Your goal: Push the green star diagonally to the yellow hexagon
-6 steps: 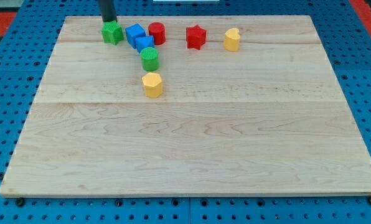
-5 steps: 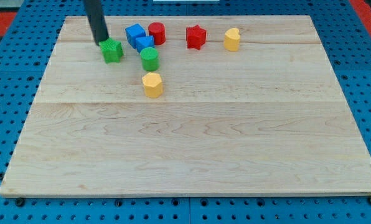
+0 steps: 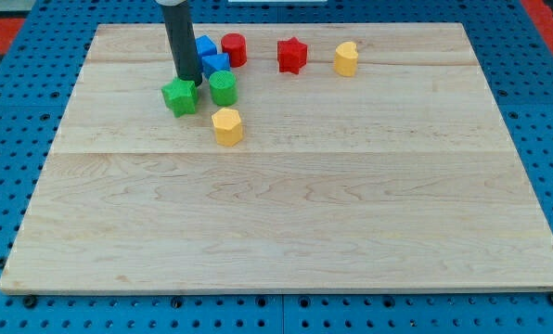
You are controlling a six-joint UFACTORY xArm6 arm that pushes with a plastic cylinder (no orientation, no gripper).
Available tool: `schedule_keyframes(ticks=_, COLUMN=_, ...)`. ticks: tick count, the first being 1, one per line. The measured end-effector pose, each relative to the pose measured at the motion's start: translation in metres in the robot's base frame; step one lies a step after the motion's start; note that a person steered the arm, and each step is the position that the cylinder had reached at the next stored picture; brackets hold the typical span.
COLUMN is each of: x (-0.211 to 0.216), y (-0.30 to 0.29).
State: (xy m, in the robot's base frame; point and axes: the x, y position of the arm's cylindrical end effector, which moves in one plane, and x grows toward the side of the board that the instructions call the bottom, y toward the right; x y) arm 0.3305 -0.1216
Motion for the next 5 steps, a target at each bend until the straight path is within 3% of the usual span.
schedule_keyframes(ticks=2, x=0.055, y=-0.044)
schedule_keyframes(ticks=5, x=0.216, y=-0.050)
